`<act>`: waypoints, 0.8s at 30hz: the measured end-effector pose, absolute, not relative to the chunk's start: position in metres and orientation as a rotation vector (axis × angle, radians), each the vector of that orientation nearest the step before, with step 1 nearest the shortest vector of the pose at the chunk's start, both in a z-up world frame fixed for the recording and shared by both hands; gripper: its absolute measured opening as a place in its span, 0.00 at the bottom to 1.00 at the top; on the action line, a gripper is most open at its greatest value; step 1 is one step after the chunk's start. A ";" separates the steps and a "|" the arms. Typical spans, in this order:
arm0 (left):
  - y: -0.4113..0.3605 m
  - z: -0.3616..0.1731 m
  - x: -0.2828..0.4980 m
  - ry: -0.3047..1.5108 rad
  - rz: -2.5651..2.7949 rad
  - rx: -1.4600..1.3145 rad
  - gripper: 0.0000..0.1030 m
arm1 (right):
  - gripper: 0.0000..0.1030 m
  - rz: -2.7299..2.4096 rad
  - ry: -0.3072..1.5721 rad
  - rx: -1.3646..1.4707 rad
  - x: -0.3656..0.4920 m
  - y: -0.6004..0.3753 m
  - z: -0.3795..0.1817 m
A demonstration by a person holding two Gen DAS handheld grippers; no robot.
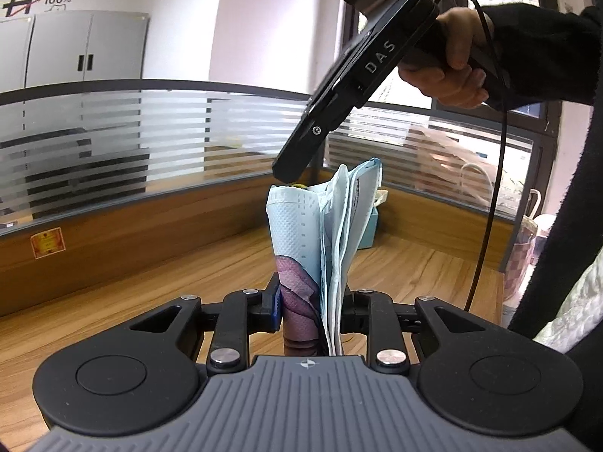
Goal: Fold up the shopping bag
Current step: 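Withdraw the right tool from the banded bundle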
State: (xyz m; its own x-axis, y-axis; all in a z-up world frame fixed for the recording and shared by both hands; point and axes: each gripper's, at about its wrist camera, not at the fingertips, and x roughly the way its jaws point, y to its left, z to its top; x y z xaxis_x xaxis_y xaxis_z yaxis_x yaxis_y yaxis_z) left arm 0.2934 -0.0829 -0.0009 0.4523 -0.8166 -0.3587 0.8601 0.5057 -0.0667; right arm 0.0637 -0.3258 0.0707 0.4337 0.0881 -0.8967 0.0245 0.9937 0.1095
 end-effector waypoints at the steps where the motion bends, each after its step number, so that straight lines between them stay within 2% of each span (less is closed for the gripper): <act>1: -0.082 -0.002 0.295 0.371 -1.028 0.129 0.27 | 0.01 0.016 1.112 0.127 0.062 -0.330 0.069; 6: -0.075 -0.005 0.304 0.387 -0.942 0.103 0.29 | 0.04 -0.083 1.069 0.175 0.051 -0.349 0.058; 9: -0.068 -0.008 0.312 0.403 -0.866 0.074 0.29 | 0.27 -0.146 1.061 0.176 0.041 -0.356 0.044; 15: -0.059 -0.011 0.324 0.423 -0.747 0.045 0.31 | 0.34 -0.278 1.106 0.208 0.019 -0.371 -0.011; 19: -0.055 -0.010 0.332 0.434 -0.683 0.035 0.31 | 0.46 -0.342 1.130 0.219 0.007 -0.380 -0.044; 24: -0.053 -0.006 0.337 0.445 -0.642 0.027 0.33 | 0.51 -0.370 1.148 0.194 0.004 -0.381 -0.074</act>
State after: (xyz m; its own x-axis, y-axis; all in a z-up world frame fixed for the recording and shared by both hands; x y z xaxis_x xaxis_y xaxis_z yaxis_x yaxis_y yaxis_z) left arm 0.3368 -0.0533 -0.0055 0.7099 -0.5731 -0.4093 0.5847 0.8036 -0.1111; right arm 0.0036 -0.3812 -0.0739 0.3591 -0.1860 -0.9146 0.3827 0.9231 -0.0375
